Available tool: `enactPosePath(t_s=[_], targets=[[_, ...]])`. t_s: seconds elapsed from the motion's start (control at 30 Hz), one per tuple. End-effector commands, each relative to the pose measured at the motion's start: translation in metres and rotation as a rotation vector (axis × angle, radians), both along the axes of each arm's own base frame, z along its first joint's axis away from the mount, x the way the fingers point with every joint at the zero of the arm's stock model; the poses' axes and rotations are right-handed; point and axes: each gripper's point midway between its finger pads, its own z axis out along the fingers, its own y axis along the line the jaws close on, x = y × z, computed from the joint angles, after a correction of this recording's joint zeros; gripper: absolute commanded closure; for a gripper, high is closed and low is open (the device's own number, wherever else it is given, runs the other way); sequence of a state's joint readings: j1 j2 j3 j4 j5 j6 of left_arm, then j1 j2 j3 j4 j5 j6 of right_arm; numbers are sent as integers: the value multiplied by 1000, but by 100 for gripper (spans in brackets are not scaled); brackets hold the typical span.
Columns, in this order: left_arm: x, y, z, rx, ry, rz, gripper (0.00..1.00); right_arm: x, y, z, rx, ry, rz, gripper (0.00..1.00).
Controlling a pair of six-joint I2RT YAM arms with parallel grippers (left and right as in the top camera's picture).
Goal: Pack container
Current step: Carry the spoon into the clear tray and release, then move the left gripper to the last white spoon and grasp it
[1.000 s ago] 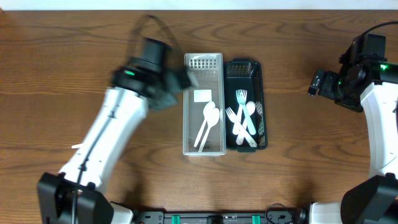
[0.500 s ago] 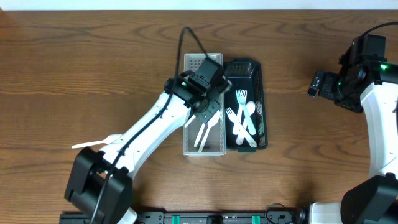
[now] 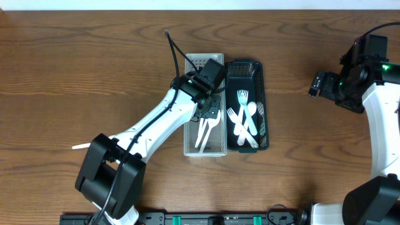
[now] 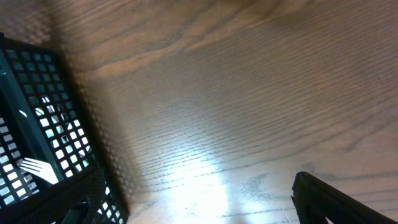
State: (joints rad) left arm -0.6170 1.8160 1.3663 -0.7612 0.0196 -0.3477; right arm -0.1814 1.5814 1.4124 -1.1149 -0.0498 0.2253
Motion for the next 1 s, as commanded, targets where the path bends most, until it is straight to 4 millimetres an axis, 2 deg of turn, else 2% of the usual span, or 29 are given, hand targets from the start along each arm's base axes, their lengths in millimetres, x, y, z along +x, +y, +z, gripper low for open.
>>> enactPosePath(t_s=[0.0,0.07,0.17,0.2,0.23,0.3,0.43,0.47,0.6,0.7,0.8,0.9,0.97], targets=[[1,1,-4,-6,13,63,94,-1,0,-3,2,10,12,1],[1,1,-3,-7,8,51,93,-1,0,-3,2,10,12,1],[2,1,1,-1,-6,5,62,-1,0,-3,3,10,12,1],[2,1,2,-1,-11,-3,46,-1,0,-3,2,10,12,1],[3,0,6,-5,-21,-12,36,-1,0,-3,2,10,12,1],[6,-2,15,-14,-45,-33,31,-1,0,-3,2,10,12,1],[11,-5,39,-48,-100,-37,9,-1,0,-3,2,10,12,1],[11,-5,45,-57,-113,-36,1,-1,0,-3,2,10,12,1],[14,9,77,-99,-173,8,2,-1,0,-3,3,10,12,1],[18,53,104,-175,-173,333,2,-1,0,-3,3,12,12,1],[14,127,121,-241,-147,845,2,-2,0,-3,4,16,12,1],[0,196,128,-284,-126,1270,2,-3,1,-4,4,20,12,1],[-12,233,127,-290,-106,1485,2,-4,1,-4,5,24,12,1]])
